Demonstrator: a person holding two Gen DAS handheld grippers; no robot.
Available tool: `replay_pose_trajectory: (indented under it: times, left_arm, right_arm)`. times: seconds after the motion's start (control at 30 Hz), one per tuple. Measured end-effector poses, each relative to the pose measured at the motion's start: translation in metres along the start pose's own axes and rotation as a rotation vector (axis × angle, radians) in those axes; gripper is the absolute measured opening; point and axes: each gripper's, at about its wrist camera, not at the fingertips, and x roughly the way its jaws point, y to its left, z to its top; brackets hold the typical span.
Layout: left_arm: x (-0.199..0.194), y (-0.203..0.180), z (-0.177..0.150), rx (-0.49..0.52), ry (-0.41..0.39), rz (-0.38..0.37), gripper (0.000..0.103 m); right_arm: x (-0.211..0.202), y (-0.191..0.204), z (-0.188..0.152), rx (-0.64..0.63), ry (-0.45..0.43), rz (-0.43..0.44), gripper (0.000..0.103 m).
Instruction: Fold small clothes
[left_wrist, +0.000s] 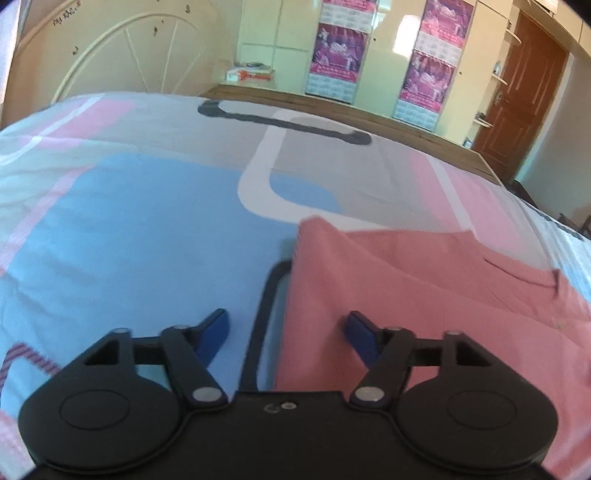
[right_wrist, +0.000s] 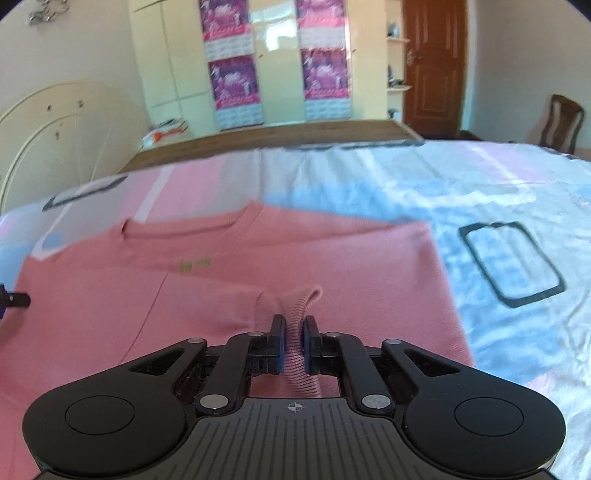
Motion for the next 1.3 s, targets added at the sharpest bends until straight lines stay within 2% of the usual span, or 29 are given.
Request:
replay_pose_trajectory:
  times: [0.1,0.13,0.23,0.27,0.3,0.37,0.43,0.47,0.53,0.6,0.7,0.8,0.93,1.13,1.2,1.23,1.27,1.3]
  left_arm:
    - [0.007,0.002,0.007,-0.009,-0.03,0.011,0.049]
    - [0.009,0.002,0.008,-0.008,-0.037,0.013,0.046]
    - [0.016,0.003,0.013,-0.009,-0.054,0.03,0.045]
    - [0.018,0.003,0.014,-0.01,-0.057,0.039,0.047]
    - [0.019,0.001,0.017,-0.006,-0.056,0.045,0.048]
    - [0.019,-0.002,0.019,0.017,-0.049,0.056,0.049]
    - [0.016,-0.002,0.021,0.016,-0.036,0.056,0.048]
    - [0.013,-0.002,0.021,0.011,-0.029,0.055,0.048]
    - [0.005,-0.002,0.021,0.012,-0.023,0.052,0.052]
    - [-0.005,-0.006,0.018,0.035,-0.026,0.055,0.063]
    - [-0.026,-0.018,0.009,0.078,-0.047,0.038,0.066]
    - [-0.04,-0.029,0.001,0.096,-0.037,0.003,0.067]
    - [-0.054,-0.039,-0.014,0.114,-0.022,-0.029,0.07]
    - [-0.063,-0.042,-0.04,0.112,0.012,-0.043,0.07]
    - [-0.062,-0.041,-0.047,0.106,0.029,-0.038,0.07]
    - [-0.061,-0.041,-0.05,0.104,0.036,-0.038,0.07]
    - [-0.061,-0.04,-0.053,0.103,0.04,-0.037,0.071]
    - [-0.061,-0.04,-0.057,0.105,0.043,-0.036,0.071]
  right_arm:
    - [-0.009,0.003,0.005,-0.015,-0.057,-0.028,0.012]
    - [-0.01,0.003,0.008,-0.017,-0.068,-0.014,0.014]
    - [-0.012,0.012,0.01,-0.029,-0.072,0.037,0.023]
    - [-0.01,0.015,0.009,-0.037,-0.064,0.056,0.03]
    - [-0.006,0.019,0.008,-0.052,-0.047,0.066,0.032]
    - [0.006,0.025,0.003,-0.083,-0.006,0.065,0.032]
    - [0.024,0.025,0.0,-0.097,0.068,0.026,0.032]
    - [0.028,0.022,-0.001,-0.086,0.073,0.029,0.032]
    - [0.025,0.022,0.0,-0.079,0.067,0.028,0.032]
    - [0.018,0.024,0.002,-0.086,0.04,0.034,0.032]
    - [0.014,0.029,0.004,-0.086,0.037,0.074,0.032]
    - [0.011,0.029,0.004,-0.088,0.043,0.073,0.034]
    - [0.009,0.013,0.004,-0.031,0.035,0.018,0.051]
    - [0.017,-0.005,-0.001,0.042,0.125,0.052,0.05]
    - [0.015,-0.006,-0.001,0.058,0.131,0.072,0.041]
    - [0.014,-0.006,-0.001,0.061,0.139,0.09,0.031]
    - [0.013,-0.006,-0.001,0.059,0.144,0.098,0.026]
    - [0.012,-0.005,-0.002,0.047,0.149,0.105,0.025]
